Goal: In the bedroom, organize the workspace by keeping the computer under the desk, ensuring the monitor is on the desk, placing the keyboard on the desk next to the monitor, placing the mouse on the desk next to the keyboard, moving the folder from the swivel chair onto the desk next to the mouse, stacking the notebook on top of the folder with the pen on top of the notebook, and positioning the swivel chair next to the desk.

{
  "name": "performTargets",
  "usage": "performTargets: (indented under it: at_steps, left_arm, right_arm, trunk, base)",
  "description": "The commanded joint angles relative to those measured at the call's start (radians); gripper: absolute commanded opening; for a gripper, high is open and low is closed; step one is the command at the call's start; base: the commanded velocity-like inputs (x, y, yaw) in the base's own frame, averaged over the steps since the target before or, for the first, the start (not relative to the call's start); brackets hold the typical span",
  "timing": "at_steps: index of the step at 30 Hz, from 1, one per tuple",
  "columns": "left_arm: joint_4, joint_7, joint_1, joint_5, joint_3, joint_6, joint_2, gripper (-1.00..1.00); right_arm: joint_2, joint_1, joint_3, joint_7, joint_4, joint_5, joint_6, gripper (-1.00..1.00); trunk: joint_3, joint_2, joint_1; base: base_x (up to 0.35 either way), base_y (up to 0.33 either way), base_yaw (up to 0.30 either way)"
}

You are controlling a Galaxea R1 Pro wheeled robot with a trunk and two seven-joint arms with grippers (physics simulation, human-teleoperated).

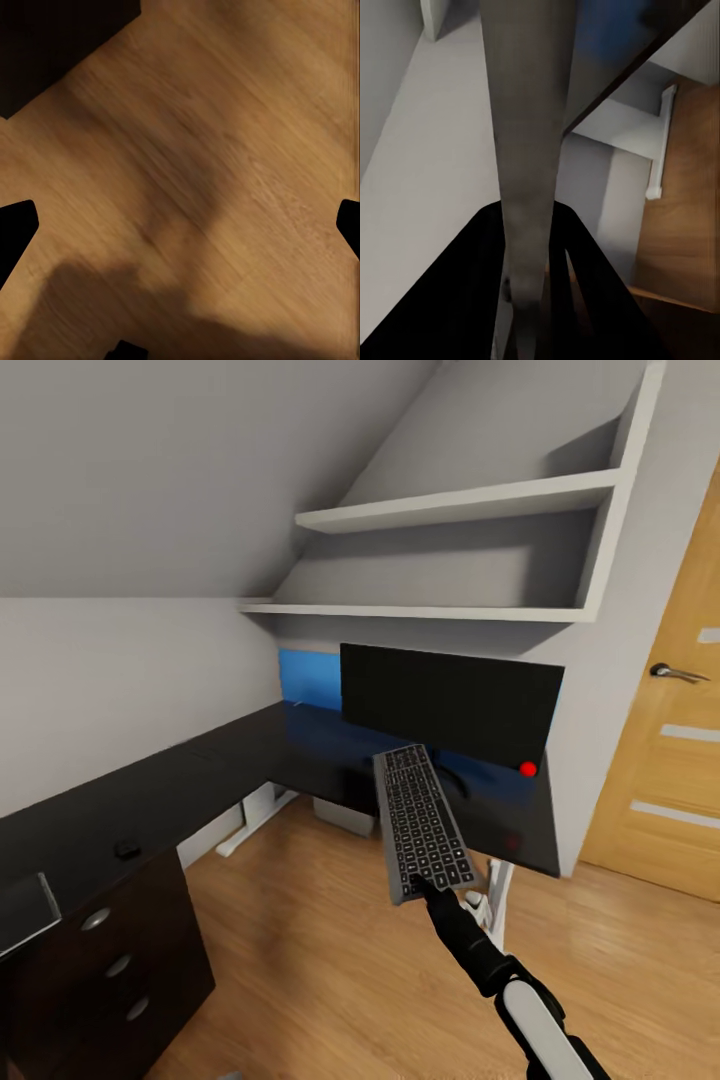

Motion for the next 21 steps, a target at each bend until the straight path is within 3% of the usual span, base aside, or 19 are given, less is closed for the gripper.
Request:
performTargets:
  at_steps: [1, 21]
  left_arm:
    - [-0.003, 0.006, 0.000, 0.006, -0.002, 0.004, 0.000, 1.00]
    - [-0.002, 0.007, 0.000, 0.006, -0.003, 0.004, 0.000, 1.00]
  right_arm:
    - [-0.001, -0.001, 0.001, 0.005, 0.000, -0.012, 0.002, -1.00]
    - [0.000, -0.001, 0.004, 0.005, 0.007, -0.012, 0.021, -1.00]
  trunk:
    - [-0.001, -0.001, 0.000]
    - [-0.001, -0.001, 0.000]
  base:
    - [-0.079, 0.006, -0.271]
    - [-0.129, 0.039, -0.271]
